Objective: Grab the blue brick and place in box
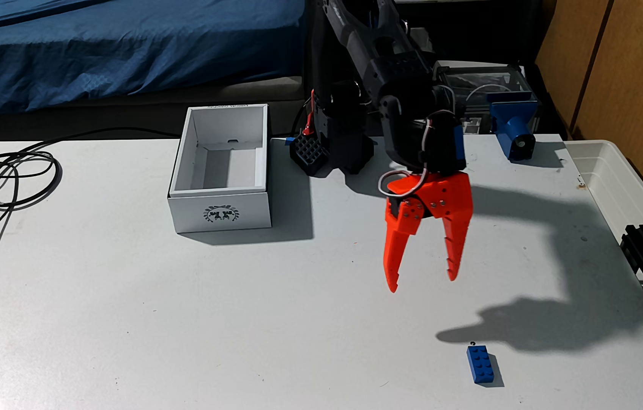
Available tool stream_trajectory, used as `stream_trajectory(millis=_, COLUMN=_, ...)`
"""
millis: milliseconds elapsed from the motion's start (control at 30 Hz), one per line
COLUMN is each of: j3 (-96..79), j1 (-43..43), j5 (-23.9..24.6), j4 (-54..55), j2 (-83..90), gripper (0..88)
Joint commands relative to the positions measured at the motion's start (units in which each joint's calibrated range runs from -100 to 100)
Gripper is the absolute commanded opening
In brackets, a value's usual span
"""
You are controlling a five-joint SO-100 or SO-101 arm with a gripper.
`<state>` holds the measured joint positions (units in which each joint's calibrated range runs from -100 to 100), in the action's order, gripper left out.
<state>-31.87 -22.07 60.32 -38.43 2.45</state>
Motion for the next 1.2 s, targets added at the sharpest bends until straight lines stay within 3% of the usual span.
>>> stream_trajectory(millis=0, j3=3.57, j1=-0.44, j5=0.27, j4=0.13, j2=0.13, gripper=32.6)
stream_trajectory(millis=700, j3=14.13, j1=-1.56, j5=1.75, j4=-0.22, j2=-15.01, gripper=37.4)
stream_trajectory(millis=1167, j3=19.63, j1=-2.97, j5=1.75, j4=-0.22, j2=-16.11, gripper=37.4)
